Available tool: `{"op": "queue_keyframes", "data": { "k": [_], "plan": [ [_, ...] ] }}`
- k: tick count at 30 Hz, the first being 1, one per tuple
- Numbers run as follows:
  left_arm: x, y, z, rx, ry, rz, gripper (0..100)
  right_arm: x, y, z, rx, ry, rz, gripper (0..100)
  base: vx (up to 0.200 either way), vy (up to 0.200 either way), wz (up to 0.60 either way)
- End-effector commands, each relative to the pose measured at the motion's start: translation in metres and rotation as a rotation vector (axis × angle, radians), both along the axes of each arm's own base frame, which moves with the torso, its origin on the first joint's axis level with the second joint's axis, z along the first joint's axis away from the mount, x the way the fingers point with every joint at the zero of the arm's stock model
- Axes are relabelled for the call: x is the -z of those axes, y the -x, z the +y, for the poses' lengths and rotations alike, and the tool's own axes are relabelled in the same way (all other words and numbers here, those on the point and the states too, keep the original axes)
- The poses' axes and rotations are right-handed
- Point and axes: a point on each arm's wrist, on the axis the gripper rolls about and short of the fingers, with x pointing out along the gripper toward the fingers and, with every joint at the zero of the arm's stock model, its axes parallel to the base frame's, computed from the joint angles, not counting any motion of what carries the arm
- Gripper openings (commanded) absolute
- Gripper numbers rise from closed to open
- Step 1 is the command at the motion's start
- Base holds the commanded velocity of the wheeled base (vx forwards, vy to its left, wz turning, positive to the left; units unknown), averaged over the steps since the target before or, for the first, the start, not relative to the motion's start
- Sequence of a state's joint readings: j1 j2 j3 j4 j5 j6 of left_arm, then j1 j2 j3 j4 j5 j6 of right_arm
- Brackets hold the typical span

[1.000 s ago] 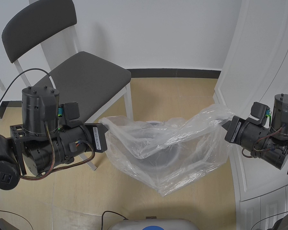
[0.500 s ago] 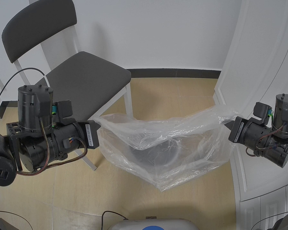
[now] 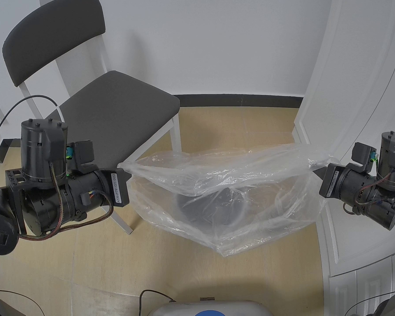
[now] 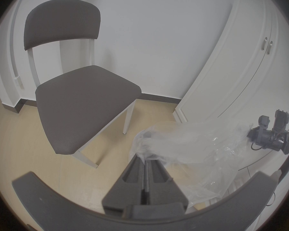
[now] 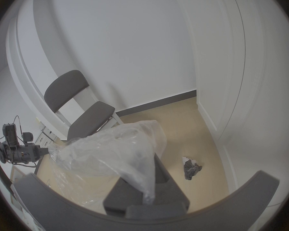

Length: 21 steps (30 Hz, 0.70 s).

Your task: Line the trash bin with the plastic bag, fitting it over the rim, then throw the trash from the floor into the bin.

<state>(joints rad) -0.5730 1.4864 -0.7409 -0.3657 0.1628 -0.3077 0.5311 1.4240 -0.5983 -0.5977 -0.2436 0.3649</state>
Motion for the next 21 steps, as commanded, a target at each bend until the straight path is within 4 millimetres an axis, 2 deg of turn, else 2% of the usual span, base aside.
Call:
{"op": "queue_keyframes", "data": {
  "k": [1, 21],
  "plan": [
    [-0.001, 0.000, 0.001, -0.004, 0.002, -0.003, 0, 0.003, 0.001, -0.002, 0.006, 0.021, 0.005, 0, 0.000, 0.000, 0.00],
    [-0.007, -0.004, 0.013, -0.051, 0.013, -0.022, 0, 0.012, -0.002, -0.016, 0.051, 0.117, 0.012, 0, 0.000, 0.000, 0.00]
  ]
}}
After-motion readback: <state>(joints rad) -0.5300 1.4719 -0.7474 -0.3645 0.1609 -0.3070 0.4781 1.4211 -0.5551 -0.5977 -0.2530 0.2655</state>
